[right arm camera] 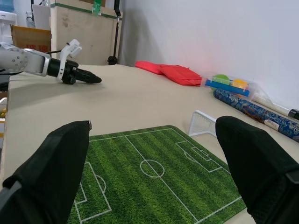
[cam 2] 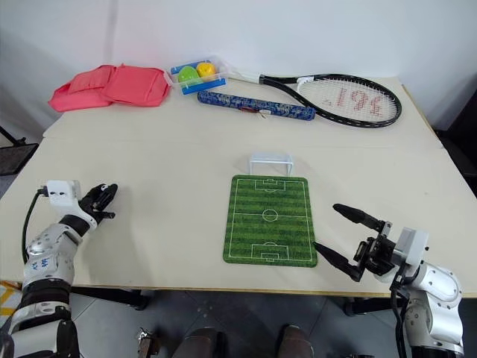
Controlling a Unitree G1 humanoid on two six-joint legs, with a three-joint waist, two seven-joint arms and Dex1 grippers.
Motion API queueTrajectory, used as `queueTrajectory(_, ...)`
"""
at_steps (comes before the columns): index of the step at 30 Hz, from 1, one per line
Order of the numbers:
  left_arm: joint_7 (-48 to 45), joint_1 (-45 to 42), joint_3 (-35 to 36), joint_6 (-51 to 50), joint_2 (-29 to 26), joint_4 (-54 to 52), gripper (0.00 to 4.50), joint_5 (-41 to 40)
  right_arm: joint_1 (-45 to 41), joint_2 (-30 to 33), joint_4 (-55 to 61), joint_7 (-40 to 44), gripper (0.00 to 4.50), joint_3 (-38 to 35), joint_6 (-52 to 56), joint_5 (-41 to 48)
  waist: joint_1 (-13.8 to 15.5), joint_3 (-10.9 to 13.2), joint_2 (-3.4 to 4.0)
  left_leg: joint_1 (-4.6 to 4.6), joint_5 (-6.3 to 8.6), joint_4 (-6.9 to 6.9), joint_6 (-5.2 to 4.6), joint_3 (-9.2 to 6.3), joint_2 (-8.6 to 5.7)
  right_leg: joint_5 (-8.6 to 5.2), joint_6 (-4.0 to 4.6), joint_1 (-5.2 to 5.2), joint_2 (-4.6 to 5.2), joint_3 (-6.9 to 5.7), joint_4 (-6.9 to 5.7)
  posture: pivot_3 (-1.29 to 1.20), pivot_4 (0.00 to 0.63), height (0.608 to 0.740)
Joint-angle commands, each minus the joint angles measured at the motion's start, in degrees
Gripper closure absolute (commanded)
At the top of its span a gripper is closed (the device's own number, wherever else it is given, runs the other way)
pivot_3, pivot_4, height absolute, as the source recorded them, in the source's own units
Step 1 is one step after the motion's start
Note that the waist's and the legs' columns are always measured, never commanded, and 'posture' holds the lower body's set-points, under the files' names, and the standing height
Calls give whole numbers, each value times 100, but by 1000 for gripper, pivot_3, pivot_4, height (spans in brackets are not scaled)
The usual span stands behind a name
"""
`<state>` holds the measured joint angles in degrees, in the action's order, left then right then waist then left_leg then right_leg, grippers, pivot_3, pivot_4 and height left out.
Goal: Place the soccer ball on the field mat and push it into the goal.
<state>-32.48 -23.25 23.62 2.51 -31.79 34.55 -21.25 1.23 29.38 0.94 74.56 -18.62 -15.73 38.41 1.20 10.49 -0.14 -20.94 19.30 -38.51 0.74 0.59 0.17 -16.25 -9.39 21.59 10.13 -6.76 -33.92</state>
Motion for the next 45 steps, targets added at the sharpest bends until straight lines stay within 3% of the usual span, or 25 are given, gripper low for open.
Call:
queueTrajectory(1,-1218,272,-217,86,-90,-1416,3305,-549,84,99,-214,288,0,-286,-277,123,7,1,-2,-1,0,-1,0,0,1,0,0,0,0,0,1,0,150,740)
queueTrajectory(5,-2333,449,-1253,-733,-373,-2894,3305,-667,207,350,-392,805,0,-442,-474,190,40,2,1,-8,1,-20,-3,-3,-1,2,-3,-2,2,0,-3,0,150,740)
queueTrajectory(8,-2968,72,-2572,-1397,-363,-3881,3305,-475,121,748,-756,1196,0,-724,-492,306,38,4,4,-8,4,-32,-7,0,-3,8,-8,-8,2,5,-2,0,150,740)
queueTrajectory(11,-3018,-269,-3507,-1567,-107,-3913,3305,109,216,1064,-945,1522,0,-912,-464,379,25,1,11,-11,7,-46,-13,9,-5,19,-14,-10,2,16,4,0,150,740)
queueTrajectory(19,-2384,-533,-4648,-1892,1017,-3442,3305,973,756,1417,-1074,1760,0,-1283,-501,460,30,1,16,-11,7,-51,-12,19,11,22,-11,-9,-16,25,10,0,150,740)
queueTrajectory(29,-2184,-910,-4945,-1269,1581,-2686,3305,1705,1359,1220,-628,1453,0,-1268,-532,403,40,1,16,-13,7,-55,-12,17,12,23,-11,-11,-16,26,16,0,150,740)
queueTrajectory(45,-2317,-727,-5035,-1389,1743,-2776,3305,1765,1439,1019,-74,841,0,-1118,-341,144,50,0,17,-13,7,-55,-12,14,12,24,-11,-11,-15,26,15,0,150,740)
